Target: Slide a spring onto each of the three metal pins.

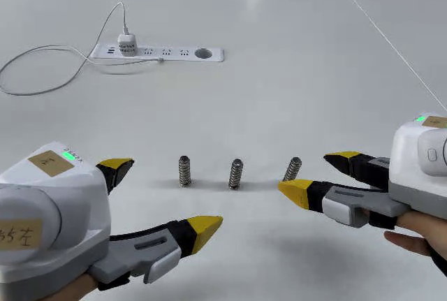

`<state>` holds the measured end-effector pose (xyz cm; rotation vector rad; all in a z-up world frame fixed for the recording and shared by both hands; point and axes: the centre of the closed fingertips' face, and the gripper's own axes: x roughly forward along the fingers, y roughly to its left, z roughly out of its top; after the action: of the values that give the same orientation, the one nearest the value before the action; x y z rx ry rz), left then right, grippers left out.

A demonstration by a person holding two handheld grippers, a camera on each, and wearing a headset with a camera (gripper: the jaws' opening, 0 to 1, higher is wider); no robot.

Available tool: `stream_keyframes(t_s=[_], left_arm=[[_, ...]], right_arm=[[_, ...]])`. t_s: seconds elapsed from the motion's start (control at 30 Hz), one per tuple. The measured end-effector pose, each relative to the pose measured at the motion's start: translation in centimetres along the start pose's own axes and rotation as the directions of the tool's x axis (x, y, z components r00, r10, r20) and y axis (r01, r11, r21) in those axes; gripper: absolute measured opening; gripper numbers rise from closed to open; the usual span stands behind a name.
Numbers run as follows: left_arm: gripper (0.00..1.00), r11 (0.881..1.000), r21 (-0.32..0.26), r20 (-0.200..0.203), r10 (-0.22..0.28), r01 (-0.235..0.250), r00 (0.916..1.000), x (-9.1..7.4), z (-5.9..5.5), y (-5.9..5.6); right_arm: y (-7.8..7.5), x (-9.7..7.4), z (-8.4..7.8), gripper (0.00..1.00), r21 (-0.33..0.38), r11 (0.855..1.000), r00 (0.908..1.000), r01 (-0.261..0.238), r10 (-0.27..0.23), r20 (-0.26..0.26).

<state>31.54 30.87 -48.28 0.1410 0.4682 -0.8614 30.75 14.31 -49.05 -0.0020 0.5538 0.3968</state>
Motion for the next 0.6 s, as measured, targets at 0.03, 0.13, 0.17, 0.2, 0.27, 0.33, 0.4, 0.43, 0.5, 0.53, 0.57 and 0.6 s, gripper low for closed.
stream_keyframes(t_s=[0.03, 0.13, 0.17, 0.2, 0.27, 0.33, 0.4, 0.43, 0.5, 0.53, 0.57, 0.6], left_arm=[[0.85, 1.0, -0.007, -0.013, 0.002, -0.002, 0.9999, -0.1, -0.2, 0.1], [0.86, 1.0, -0.004, -0.021, 0.004, -0.004, 0.9998, -0.3, -0.4, 0.2], [0.86, 1.0, -0.006, -0.022, 0.006, -0.006, 0.9997, -0.4, -0.4, 0.2], [0.87, 1.0, -0.009, -0.021, 0.005, -0.005, 0.9998, -0.5, -0.4, 0.2], [0.88, 1.0, -0.015, -0.018, 0.002, -0.002, 0.9998, -0.7, -0.4, 0.1], [0.89, 1.0, -0.015, -0.023, 0.002, -0.002, 0.9997, -0.9, -0.5, 0.1], [0.9, 1.0, -0.012, -0.027, 0.004, -0.004, 0.9996, -1.1, -0.6, 0.0], [0.91, 1.0, -0.011, -0.027, 0.004, -0.005, 0.9996, -1.1, -0.6, 0.0], [0.92, 1.0, -0.013, -0.029, 0.004, -0.004, 0.9996, -1.3, -0.6, 0.0], [0.93, 1.0, -0.015, -0.029, 0.004, -0.004, 0.9996, -1.4, -0.7, -0.1], [0.93, 1.0, -0.018, -0.029, 0.004, -0.005, 0.9996, -1.6, -0.7, -0.1], [0.94, 1.0, -0.019, -0.028, 0.005, -0.006, 0.9996, -1.6, -0.6, -0.1]], right_arm=[[0.1, -0.2, 0.0, 0.61, 0.0, 1.0, 1.0, -0.002, 0.002, -0.002], [0.3, -0.7, -0.1, 0.66, 0.004, 1.0, 0.9998, -0.01, 0.01, -0.015], [0.3, -0.8, -0.2, 0.68, 0.003, 1.0, 0.9998, -0.012, 0.012, -0.018], [0.4, -0.9, -0.3, 0.69, 0.001, 1.0, 0.9996, -0.013, 0.013, -0.024], [0.5, -1.2, -0.4, 0.71, 0.001, 1.0, 0.9993, -0.02, 0.02, -0.032], [0.6, -1.5, -0.6, 0.73, 0.006, 1.0, 0.999, -0.021, 0.021, -0.04], [0.8, -1.8, -0.8, 0.75, 0.015, 1.0, 0.9985, -0.027, 0.028, -0.048], [0.8, -1.9, -0.9, 0.75, 0.017, 0.999, 0.9983, -0.029, 0.03, -0.05], [1.0, -2.2, -1.1, 0.78, 0.023, 0.999, 0.9976, -0.035, 0.036, -0.058], [1.1, -2.3, -1.2, 0.78, 0.023, 0.999, 0.9975, -0.037, 0.038, -0.06], [1.2, -2.5, -1.2, 0.79, 0.024, 0.999, 0.9973, -0.04, 0.041, -0.061], [1.3, -2.6, -1.3, 0.8, 0.024, 0.999, 0.9972, -0.042, 0.044, -0.061]])
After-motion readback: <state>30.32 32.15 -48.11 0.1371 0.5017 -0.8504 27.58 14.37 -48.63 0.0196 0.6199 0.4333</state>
